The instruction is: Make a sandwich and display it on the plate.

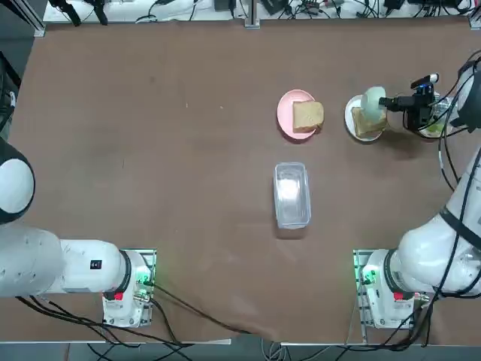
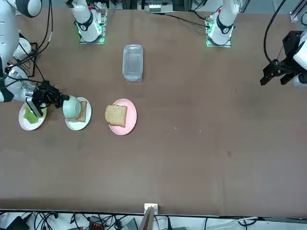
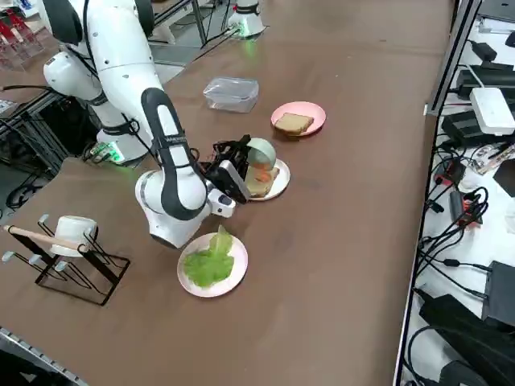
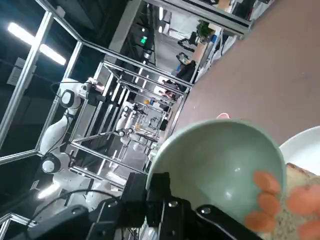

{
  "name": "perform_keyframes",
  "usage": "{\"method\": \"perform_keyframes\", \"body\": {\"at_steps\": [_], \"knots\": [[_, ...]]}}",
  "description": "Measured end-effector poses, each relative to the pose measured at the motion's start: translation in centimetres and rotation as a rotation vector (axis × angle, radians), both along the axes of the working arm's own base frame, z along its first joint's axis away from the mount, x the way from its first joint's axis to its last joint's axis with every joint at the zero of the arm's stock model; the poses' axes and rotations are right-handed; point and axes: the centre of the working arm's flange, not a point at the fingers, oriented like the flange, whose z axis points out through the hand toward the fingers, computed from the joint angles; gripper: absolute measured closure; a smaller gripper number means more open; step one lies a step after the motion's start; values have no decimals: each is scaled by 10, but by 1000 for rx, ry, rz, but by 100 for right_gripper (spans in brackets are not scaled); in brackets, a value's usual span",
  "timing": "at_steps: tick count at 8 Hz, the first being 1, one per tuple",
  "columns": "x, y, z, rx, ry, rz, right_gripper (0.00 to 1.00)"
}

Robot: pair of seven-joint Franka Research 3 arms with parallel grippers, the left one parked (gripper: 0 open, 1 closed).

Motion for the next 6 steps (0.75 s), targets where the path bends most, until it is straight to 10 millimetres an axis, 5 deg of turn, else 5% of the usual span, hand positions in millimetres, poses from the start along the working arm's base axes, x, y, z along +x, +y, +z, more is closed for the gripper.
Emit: {"method": "perform_keyframes", "body": {"at_steps": [6], "knots": [[-14,-6,-5,106,-24,-11,97]]}}
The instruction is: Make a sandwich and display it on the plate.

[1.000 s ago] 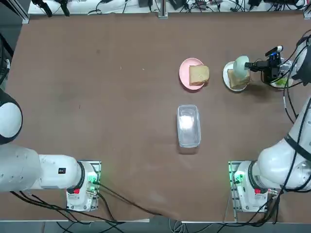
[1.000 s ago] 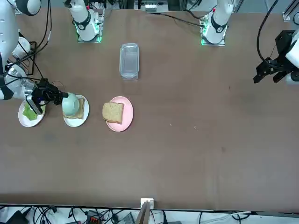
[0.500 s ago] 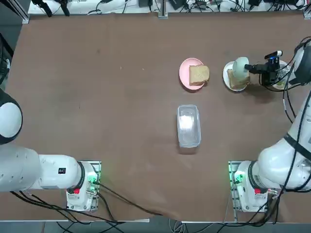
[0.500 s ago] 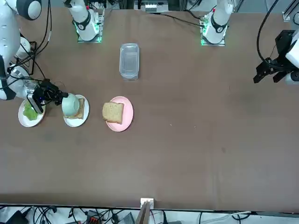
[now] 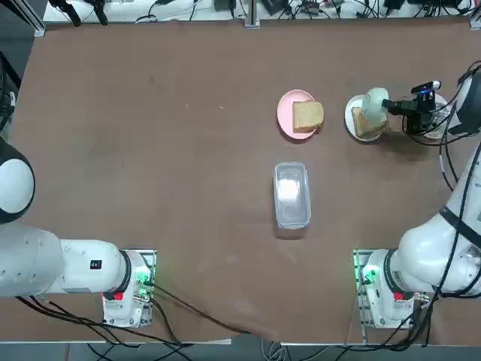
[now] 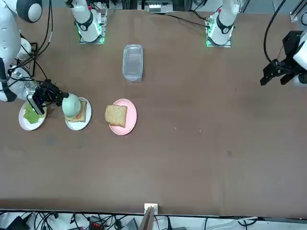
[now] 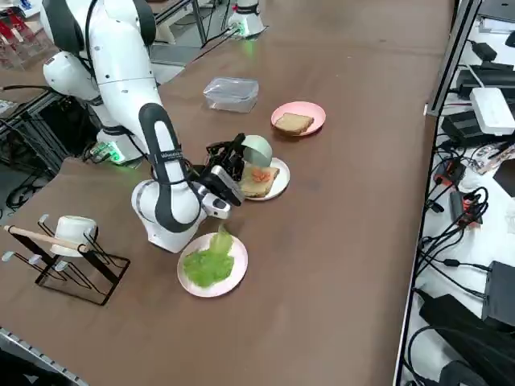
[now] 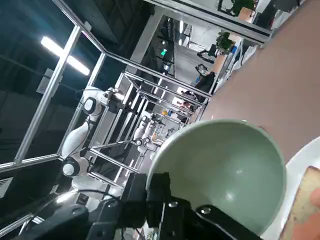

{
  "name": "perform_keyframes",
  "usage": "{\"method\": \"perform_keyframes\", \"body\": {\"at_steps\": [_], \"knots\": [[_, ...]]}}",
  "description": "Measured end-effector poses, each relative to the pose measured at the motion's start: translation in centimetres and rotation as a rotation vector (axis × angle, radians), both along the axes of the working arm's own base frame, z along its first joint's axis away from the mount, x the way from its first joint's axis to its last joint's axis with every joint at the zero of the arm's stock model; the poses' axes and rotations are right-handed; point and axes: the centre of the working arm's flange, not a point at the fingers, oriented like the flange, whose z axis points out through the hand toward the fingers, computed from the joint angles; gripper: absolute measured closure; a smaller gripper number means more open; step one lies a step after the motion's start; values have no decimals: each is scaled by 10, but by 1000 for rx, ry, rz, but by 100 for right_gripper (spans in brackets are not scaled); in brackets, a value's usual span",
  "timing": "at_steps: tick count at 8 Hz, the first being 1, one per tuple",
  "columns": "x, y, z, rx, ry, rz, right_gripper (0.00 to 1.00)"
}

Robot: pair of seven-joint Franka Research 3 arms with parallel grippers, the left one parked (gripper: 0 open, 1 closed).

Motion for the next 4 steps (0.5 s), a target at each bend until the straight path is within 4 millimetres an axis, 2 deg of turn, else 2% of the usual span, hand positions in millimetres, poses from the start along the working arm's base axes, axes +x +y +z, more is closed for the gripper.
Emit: {"method": "perform_keyframes", "body": {"at_steps": [4], "knots": [[-8,-11,3,41,-5,-17,97]]}}
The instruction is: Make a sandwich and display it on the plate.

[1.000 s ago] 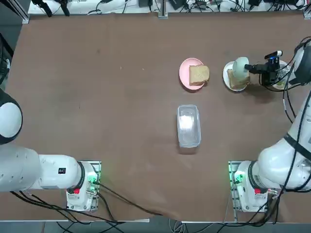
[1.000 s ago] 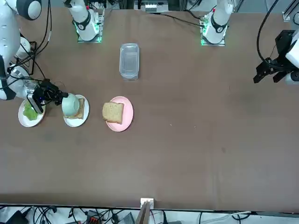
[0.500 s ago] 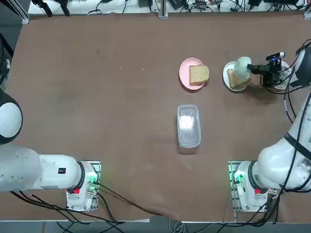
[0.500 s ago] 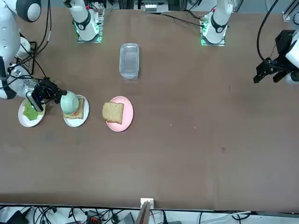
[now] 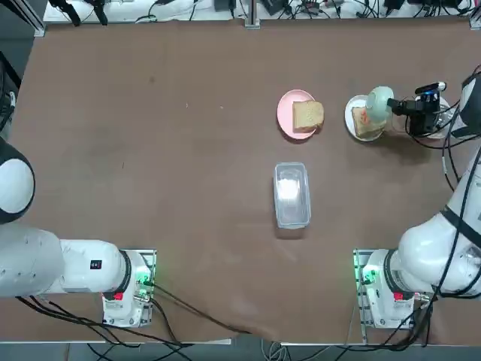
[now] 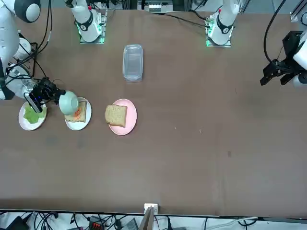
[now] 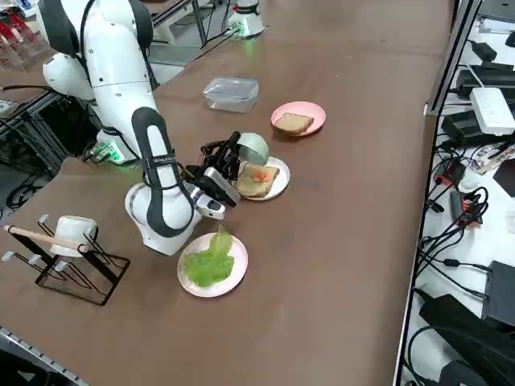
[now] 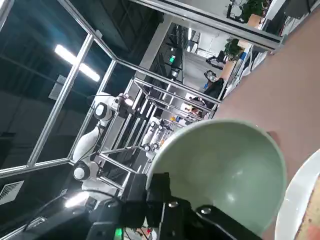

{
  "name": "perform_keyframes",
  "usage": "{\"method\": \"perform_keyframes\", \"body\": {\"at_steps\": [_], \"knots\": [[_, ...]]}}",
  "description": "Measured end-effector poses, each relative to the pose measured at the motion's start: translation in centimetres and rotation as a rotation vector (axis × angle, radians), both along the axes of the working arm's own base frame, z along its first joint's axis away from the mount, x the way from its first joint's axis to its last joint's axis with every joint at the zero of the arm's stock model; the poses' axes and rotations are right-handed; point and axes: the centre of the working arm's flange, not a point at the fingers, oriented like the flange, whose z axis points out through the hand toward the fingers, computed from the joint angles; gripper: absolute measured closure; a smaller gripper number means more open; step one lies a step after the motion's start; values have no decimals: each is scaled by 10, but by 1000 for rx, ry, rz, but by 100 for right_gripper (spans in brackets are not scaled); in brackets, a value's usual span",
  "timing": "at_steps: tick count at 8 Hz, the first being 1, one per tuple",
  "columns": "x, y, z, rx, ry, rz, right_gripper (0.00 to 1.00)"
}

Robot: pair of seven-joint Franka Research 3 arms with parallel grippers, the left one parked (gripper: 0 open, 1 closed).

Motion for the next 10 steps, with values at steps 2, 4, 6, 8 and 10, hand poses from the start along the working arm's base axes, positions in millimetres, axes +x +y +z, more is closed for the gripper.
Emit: {"method": "perform_keyframes", "body": {"at_steps": [2,4,6,8,10], "knots": [[-2,-4,-2,40,-7,-14,97],[3,-6,-5,46,-14,-11,97],[24,-18,11,4,-10,19,97],[47,-38,40,-86,19,50,97],[66,-55,79,-245,52,99,97]]}}
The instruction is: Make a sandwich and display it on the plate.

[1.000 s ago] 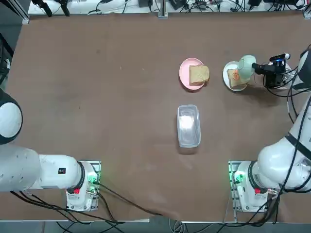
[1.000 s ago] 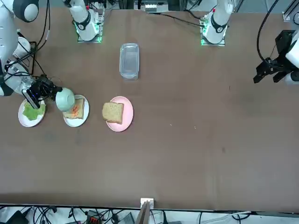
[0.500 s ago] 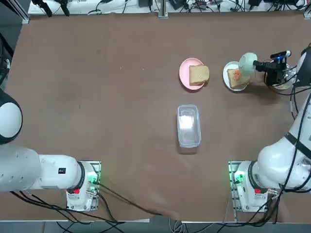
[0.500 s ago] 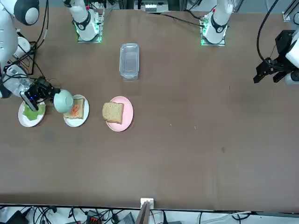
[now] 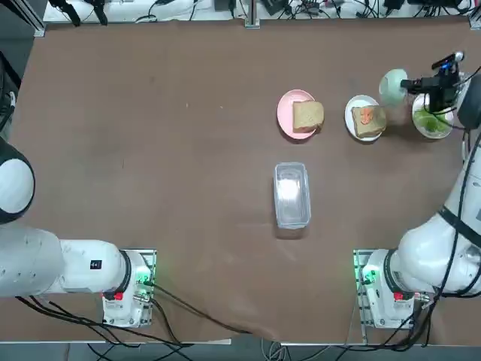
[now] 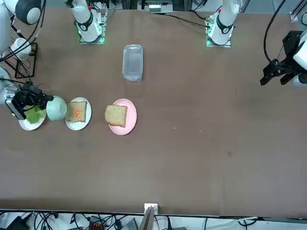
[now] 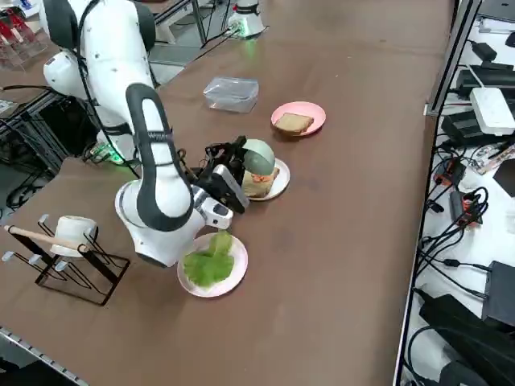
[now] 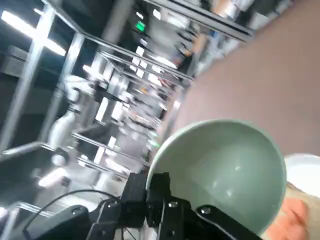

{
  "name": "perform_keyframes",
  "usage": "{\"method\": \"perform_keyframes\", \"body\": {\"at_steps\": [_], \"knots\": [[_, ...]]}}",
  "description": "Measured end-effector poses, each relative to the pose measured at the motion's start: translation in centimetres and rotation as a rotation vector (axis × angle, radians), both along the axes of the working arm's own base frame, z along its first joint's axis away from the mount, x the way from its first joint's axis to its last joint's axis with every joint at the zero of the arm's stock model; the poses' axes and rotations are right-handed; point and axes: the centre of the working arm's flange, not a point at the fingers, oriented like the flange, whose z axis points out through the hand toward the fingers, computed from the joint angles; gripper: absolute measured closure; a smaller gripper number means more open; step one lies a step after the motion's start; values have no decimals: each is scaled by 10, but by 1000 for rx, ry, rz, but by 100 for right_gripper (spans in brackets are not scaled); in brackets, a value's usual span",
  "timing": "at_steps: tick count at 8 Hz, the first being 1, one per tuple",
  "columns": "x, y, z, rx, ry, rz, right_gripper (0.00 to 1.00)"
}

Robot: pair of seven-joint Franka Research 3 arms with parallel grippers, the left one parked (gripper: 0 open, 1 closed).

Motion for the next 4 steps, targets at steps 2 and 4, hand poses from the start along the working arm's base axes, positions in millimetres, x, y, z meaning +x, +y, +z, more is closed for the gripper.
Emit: {"method": "perform_keyframes", "body": {"at_steps": [2,4], "knots": [[29,-12,47,-259,15,56,97],[63,-17,89,-509,-10,72,97]]}}
